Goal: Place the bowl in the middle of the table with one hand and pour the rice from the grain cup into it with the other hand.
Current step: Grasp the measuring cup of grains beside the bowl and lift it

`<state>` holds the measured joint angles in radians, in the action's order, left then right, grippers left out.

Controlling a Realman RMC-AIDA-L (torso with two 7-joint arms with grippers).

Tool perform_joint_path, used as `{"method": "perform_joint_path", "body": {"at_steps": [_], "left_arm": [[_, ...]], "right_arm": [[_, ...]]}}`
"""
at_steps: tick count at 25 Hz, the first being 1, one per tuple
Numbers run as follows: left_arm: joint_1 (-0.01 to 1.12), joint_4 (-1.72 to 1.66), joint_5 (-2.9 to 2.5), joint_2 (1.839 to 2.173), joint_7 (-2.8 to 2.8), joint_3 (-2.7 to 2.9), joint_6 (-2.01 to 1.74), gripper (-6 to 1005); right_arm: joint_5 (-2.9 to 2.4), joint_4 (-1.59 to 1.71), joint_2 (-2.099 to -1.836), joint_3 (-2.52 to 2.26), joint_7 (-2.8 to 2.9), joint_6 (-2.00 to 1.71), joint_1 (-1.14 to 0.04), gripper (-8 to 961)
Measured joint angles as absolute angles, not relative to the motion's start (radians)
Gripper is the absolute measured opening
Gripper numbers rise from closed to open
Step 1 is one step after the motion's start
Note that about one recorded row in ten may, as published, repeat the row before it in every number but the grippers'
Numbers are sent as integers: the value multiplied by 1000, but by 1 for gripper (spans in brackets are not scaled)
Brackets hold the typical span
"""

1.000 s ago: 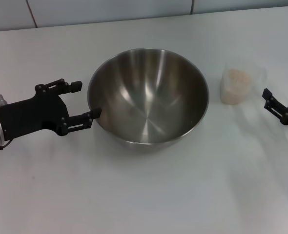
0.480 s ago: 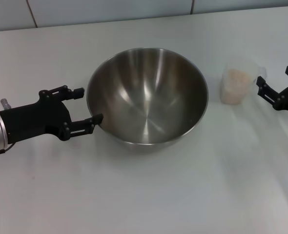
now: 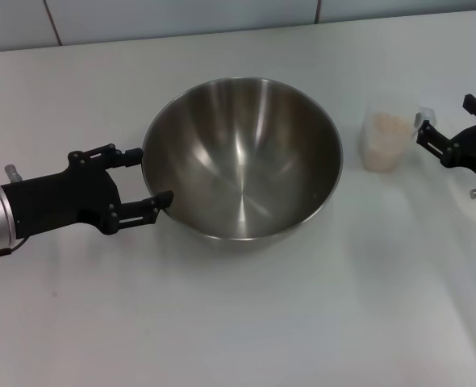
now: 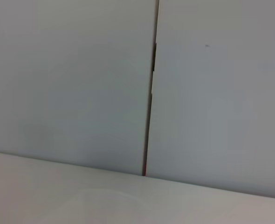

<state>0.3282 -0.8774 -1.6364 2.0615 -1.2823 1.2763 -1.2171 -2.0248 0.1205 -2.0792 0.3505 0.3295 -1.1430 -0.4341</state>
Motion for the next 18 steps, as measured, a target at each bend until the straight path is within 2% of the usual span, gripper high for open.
{"method": "perform_joint_path", "body": {"at_steps": [10, 16, 18], "left_arm": [[328, -884, -1637, 2062, -1282, 1272, -1223, 795], [330, -895, -1637, 2062, -1284, 1272, -1232, 796], [330, -896, -1637, 2062, -1284, 1272, -1233, 796]], "right_arm": [[-2025, 92, -2079, 357, 306, -1113, -442, 723], [-2025, 92, -2079, 351, 306, -1112, -440, 535], [-2025, 92, -2079, 351, 306, -1112, -439, 433]]}}
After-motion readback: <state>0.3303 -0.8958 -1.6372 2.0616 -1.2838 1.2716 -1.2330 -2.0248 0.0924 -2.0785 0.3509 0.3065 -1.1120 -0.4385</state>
